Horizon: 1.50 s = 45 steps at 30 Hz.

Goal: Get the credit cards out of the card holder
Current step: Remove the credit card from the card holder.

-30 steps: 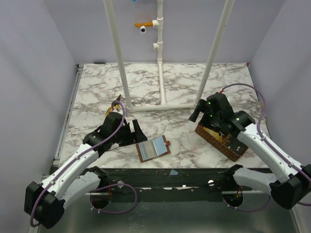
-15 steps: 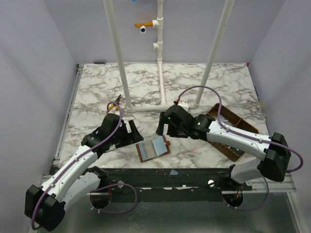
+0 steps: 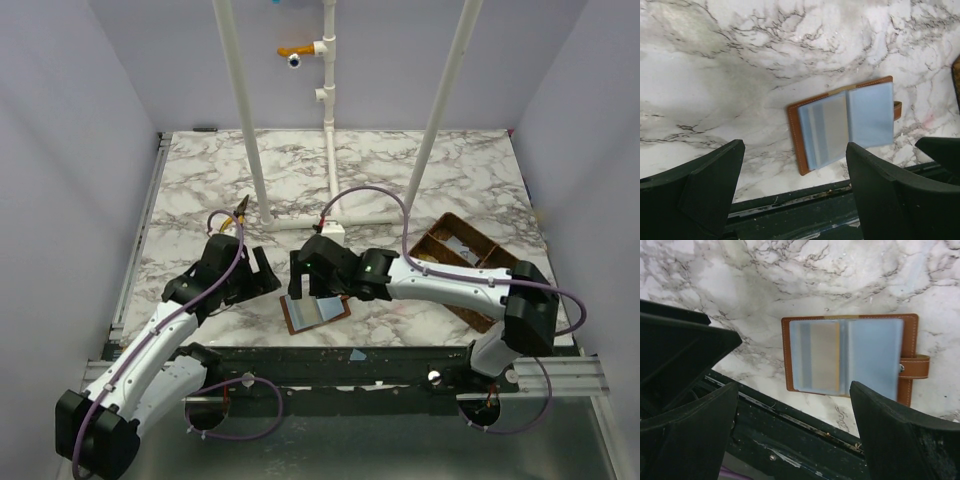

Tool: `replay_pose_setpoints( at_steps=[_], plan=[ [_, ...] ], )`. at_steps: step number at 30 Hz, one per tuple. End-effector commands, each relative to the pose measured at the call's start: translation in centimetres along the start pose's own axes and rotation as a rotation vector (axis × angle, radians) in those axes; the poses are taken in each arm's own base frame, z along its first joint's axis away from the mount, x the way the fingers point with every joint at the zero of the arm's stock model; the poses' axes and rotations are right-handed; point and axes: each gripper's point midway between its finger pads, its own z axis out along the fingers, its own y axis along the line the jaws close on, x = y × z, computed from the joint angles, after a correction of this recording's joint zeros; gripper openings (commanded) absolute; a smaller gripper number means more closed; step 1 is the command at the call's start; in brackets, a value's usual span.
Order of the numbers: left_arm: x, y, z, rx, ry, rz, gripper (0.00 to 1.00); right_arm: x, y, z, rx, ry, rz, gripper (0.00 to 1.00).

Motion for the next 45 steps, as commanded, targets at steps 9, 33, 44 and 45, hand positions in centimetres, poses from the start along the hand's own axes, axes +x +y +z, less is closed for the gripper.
replay_pose_setpoints(
  at_steps=[9, 33, 44, 45],
  plan=[
    [-0.4, 2.2, 0.4, -0.049, -0.027, -0.032, 0.84, 3.5, 0.0, 4.3, 0.052, 0.045, -0.135, 0.79],
    [0.5, 1.7, 1.3, -0.004, 0.013, -0.024, 0.84, 6.9, -3.0, 8.1, 0.145, 0.123, -0.204, 0.59],
    [0.5, 1.8, 1.5, -0.002, 0.014, -0.025, 0.85, 7.6, -4.2, 8.8, 0.218, 0.152, -0.244, 0.55],
    [0.5, 1.7, 1.5, -0.002, 0.015, -0.026, 0.84, 7.6, -4.3, 8.8, 0.229, 0.154, -0.246, 0.53]
  ],
)
